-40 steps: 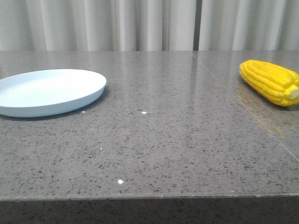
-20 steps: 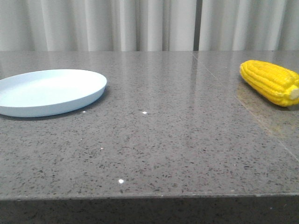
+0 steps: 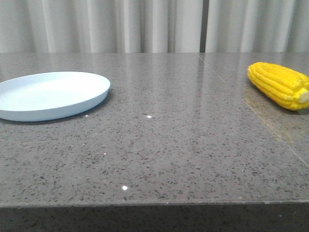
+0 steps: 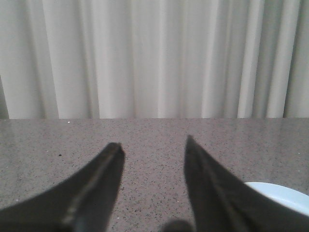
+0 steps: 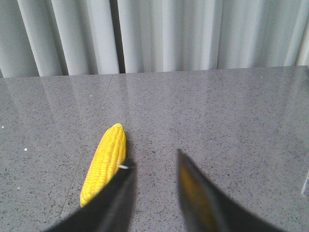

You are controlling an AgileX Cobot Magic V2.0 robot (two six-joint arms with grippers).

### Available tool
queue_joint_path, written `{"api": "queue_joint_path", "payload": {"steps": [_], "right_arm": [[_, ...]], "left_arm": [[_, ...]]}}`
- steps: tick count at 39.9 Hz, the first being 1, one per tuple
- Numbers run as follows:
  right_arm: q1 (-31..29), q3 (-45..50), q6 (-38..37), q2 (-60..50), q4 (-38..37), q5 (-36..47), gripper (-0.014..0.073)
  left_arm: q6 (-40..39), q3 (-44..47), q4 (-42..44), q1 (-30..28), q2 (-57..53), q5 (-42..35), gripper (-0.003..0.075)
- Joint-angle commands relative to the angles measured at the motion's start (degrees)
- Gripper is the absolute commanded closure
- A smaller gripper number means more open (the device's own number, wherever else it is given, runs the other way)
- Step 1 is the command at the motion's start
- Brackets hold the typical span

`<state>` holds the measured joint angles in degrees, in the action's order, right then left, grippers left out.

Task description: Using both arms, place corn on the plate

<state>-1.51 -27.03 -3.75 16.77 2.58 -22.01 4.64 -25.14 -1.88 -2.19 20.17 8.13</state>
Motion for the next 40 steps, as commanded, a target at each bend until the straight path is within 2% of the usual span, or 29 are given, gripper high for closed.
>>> {"api": "queue_joint_path", "payload": {"steps": [1, 3, 5, 12, 19, 24, 33, 40], "right_arm": [[-0.2, -2.1, 0.4, 0.9, 0.0, 4.4, 0.007], [-0.2, -2.1, 0.4, 0.9, 0.0, 4.4, 0.0005], [-0.2, -2.1, 0.4, 0.9, 0.0, 4.4, -0.0023], [-0.2, -2.1, 0.4, 0.9, 0.0, 4.4, -0.0019], [-0.2, -2.1, 0.4, 0.9, 0.0, 4.4, -0.0019], [-0.2, -2.1, 0.4, 0.9, 0.0, 4.4, -0.0019], [-0.2, -2.1, 0.4, 0.9, 0.0, 4.4, -0.0019], [-0.2, -2.1, 0.4, 0.9, 0.0, 4.4, -0.0019]], "left_arm": [[0.0, -2.1, 0.0, -0.1, 0.7, -4.3, 0.0121], [0.0, -2.1, 0.0, -0.1, 0.7, -4.3, 0.0097], [0.0, -2.1, 0.0, -0.1, 0.7, -4.3, 0.0101], [0.0, -2.2, -2.4, -0.1, 2.4, -4.6, 0.0101], [0.0, -7.5, -2.4, 0.0, 12.0, -0.8, 0.0101], [0.0, -13.8, -1.7, 2.1, 20.3, 6.2, 0.0101], [0.0, -23.3, -1.7, 9.7, 36.0, 19.1, 0.0102], [-0.2, -30.9, -3.6, 11.4, 48.1, 29.9, 0.0102]]}}
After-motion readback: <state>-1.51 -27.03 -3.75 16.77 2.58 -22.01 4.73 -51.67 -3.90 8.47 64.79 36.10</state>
